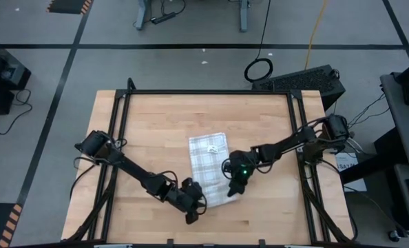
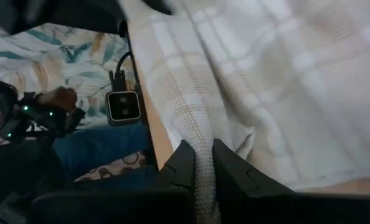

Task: Roll towel
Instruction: Roll the towel

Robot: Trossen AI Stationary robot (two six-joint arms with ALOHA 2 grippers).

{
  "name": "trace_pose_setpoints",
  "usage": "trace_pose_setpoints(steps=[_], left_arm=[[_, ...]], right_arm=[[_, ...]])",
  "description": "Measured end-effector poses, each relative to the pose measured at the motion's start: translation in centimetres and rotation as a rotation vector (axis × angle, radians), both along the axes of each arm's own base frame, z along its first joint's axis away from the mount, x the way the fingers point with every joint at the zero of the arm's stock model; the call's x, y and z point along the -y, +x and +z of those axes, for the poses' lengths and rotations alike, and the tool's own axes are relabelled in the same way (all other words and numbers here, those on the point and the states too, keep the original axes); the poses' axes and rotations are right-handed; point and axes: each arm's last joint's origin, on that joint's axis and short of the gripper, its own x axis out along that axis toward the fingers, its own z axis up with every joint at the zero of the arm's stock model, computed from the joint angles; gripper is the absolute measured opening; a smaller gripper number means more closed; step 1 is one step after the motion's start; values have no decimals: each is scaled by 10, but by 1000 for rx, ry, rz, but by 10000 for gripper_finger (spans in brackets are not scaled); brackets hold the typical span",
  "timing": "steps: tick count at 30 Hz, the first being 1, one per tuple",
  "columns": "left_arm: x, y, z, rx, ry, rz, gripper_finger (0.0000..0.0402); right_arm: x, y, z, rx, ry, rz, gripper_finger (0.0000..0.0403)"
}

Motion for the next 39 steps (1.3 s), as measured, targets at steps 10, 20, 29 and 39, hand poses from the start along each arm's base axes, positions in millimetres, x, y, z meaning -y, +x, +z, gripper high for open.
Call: trace_pose_setpoints(steps=[10, 20, 29, 39], left_arm=[[-8, 1, 5, -27, -193, 123, 39], [-18, -14, -36, -16, -384, 214, 39], [-29, -12, -40, -82, -440, 180, 39], [-34, -11, -41, -98, -458, 212, 42]], right_arm=[[7, 1, 0, -67, 45, -75, 24], [8, -1, -2, -160, 81, -148, 63], [7, -1, 10, 96, -119, -30, 124], [-34, -22, 53, 511, -505, 150, 200]])
